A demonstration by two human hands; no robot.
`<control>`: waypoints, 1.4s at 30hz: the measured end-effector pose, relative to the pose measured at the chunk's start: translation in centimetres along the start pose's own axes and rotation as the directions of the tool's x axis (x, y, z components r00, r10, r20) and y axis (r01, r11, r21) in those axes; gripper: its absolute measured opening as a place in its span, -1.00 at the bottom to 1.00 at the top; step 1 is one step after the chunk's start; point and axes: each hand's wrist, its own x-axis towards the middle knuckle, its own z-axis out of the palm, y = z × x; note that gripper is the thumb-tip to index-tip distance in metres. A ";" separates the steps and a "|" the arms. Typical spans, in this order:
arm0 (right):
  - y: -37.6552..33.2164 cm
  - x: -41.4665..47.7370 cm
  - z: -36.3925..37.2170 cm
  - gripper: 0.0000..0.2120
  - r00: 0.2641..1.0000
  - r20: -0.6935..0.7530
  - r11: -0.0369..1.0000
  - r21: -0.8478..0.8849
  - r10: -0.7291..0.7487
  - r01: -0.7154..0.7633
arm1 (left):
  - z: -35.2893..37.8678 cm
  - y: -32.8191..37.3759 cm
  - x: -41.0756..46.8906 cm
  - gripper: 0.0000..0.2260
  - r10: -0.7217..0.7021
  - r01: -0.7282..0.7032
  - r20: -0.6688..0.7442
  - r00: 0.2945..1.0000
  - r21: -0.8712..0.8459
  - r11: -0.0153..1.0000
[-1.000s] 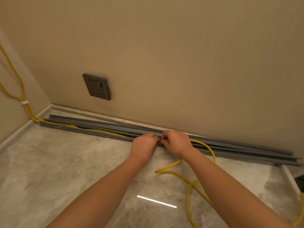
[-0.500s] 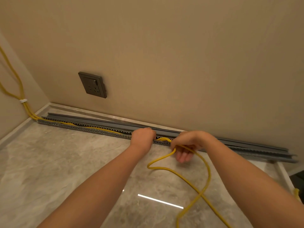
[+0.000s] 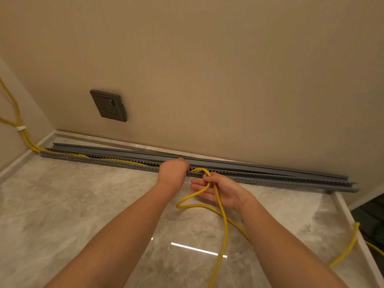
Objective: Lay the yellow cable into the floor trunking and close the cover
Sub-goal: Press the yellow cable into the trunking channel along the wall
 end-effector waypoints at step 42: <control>-3.7 1.2 -3.5 -0.71 0.780 0.253 -0.364 -0.931 -0.573 0.035 | 1.2 4.4 0.5 -0.73 0.134 -0.143 -0.116 0.984 -0.071 0.987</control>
